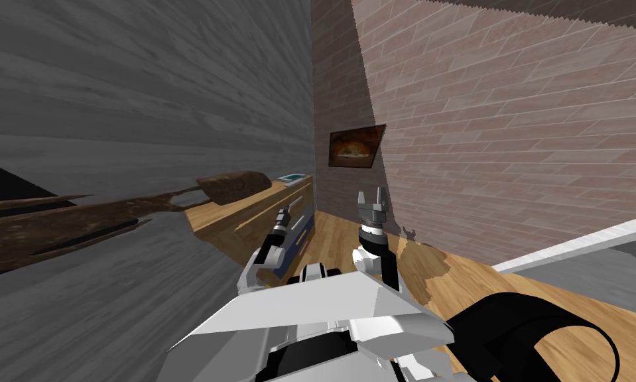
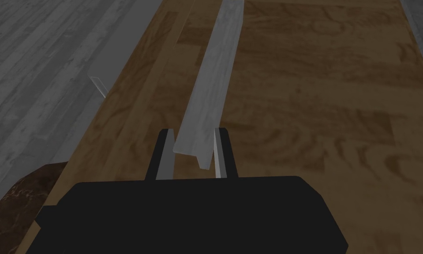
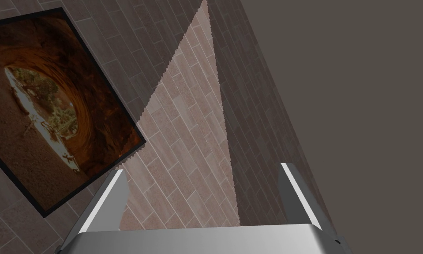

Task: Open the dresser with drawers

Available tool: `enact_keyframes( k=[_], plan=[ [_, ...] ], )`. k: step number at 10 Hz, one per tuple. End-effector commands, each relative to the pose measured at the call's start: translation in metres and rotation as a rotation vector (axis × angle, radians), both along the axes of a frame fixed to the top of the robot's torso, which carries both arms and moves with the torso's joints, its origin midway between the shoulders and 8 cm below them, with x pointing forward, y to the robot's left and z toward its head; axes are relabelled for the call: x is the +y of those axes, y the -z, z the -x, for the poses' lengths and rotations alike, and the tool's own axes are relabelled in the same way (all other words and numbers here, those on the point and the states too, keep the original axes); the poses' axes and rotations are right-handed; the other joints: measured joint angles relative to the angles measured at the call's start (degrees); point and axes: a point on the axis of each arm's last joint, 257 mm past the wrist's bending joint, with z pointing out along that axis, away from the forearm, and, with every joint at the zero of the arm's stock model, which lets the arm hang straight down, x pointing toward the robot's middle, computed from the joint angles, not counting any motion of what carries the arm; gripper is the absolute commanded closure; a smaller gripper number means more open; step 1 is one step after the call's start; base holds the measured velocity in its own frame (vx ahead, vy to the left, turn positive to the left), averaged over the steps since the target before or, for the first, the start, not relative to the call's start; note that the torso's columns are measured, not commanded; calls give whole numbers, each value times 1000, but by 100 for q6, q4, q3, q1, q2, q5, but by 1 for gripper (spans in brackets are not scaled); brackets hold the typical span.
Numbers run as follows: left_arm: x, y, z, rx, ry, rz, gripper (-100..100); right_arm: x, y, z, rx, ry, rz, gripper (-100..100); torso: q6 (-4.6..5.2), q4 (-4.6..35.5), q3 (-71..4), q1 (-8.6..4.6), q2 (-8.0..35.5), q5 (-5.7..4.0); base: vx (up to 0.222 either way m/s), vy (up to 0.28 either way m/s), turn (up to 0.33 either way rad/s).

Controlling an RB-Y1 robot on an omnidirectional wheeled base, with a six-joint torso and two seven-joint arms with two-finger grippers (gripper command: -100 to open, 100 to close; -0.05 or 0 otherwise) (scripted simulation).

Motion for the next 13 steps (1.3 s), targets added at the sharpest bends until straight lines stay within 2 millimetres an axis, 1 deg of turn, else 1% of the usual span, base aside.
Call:
enact_keyframes(
  k=[1, 2, 3, 4, 5, 6, 8, 9, 10, 12, 13],
  plan=[
    [8, 0, 19, 14, -21, -12, 100, 0, 0, 0, 0, 0, 0, 0, 12, 12, -6, -5, -7, -5, 61, 5, -65],
    [12, -1, 25, 14, -29, -9, 100, 0, 0, 0, 0, 0, 0, 0, 12, 18, -11, -15, -11, -11, 38, 3, 0],
    [15, 7, 28, 32, -35, -9, 100, 0, 0, 0, 0, 0, 0, 0, 2, 25, -1, -14, 7, -11, 13, -3, 11],
    [10, -4, 24, 6, -25, -6, 100, 0, 0, 0, 0, 0, 0, 0, -4, 17, 13, -5, 22, -4, 7, -10, -8],
    [9, -10, 28, 7, -27, -3, 100, 0, 0, 0, 0, 0, 0, 0, 8, 28, 9, -7, 19, -7, -60, -122, 0],
    [9, -12, 28, 8, -28, -3, 100, 0, 0, 0, 0, 0, 0, 0, 14, 39, 18, -55, 39, -22, -78, -174, 21],
    [8, -19, 33, 11, -31, -1, 100, 0, 0, 0, 0, 0, 0, 0, 19, 57, 18, -64, 41, -33, -82, -194, 22],
    [8, -11, 31, 25, -31, -3, 100, 0, 0, 0, 0, 0, 0, 0, 26, 65, 9, -55, 30, -34, -31, -89, 10],
    [7, -10, 33, 29, -31, -4, 100, 0, 0, 0, 0, 0, 0, 0, 29, 61, -6, -18, 5, -26, -54, -96, -6],
    [5, -16, 36, 18, -30, -2, 100, 0, 0, 0, 0, 0, 0, 0, 29, 50, 2, -62, 17, -30, -98, -177, 11],
    [6, -15, 38, 30, -32, -4, -100, 0, 0, 0, 0, 0, 0, 0, 30, 53, 7, -65, 25, -34, -42, -77, -1]
  ],
)
